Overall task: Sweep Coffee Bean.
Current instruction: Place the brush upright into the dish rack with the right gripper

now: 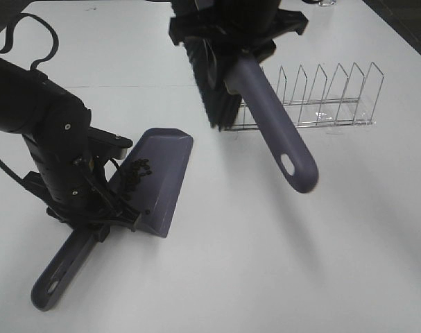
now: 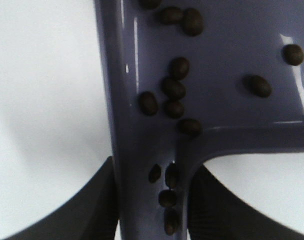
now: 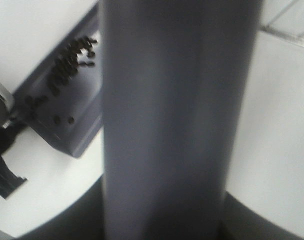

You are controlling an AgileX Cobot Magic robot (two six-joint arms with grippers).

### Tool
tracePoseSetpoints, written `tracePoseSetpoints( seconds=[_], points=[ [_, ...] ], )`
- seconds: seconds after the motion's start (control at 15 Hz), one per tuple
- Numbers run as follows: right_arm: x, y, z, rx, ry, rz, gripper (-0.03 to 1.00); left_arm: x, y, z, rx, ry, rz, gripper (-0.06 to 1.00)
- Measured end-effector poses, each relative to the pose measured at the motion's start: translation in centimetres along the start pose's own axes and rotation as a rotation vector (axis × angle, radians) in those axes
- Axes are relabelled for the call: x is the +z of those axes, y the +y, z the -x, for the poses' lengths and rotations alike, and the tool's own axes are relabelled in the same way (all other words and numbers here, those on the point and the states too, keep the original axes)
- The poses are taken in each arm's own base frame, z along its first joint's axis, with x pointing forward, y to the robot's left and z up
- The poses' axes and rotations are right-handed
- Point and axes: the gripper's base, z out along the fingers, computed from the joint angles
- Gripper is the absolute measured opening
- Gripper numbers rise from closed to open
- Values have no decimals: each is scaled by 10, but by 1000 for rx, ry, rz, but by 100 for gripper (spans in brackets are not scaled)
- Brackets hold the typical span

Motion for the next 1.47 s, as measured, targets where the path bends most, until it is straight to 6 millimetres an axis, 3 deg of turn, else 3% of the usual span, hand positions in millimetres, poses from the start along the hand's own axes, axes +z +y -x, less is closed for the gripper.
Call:
tracePoseSetpoints(
  seconds=[0.13, 0.33, 0.47, 0.67, 0.87, 1.07, 1.47],
  points=[
    [13, -23, -19, 49, 85, -25, 29, 0, 0, 0, 1, 0, 0, 34],
    [45, -83, -61, 205, 268, -76, 29, 0, 0, 0, 3, 0, 0, 34],
    [64, -108, -88, 267, 381, -83, 29, 0, 0, 0, 3, 0, -1, 34],
    [71, -148, -111, 374, 441, -116, 29, 0, 0, -1, 3, 6, 1, 34],
    [72, -182, -120, 430, 456, -121, 29, 0, 0, -1, 3, 8, 2, 34],
    [91, -192, -125, 400, 497, -106, 29, 0, 0, -1, 3, 13, 3, 34],
    [115, -211, -79, 360, 422, -114, 29, 0, 1, -2, 3, 26, 7, 34]
  ],
)
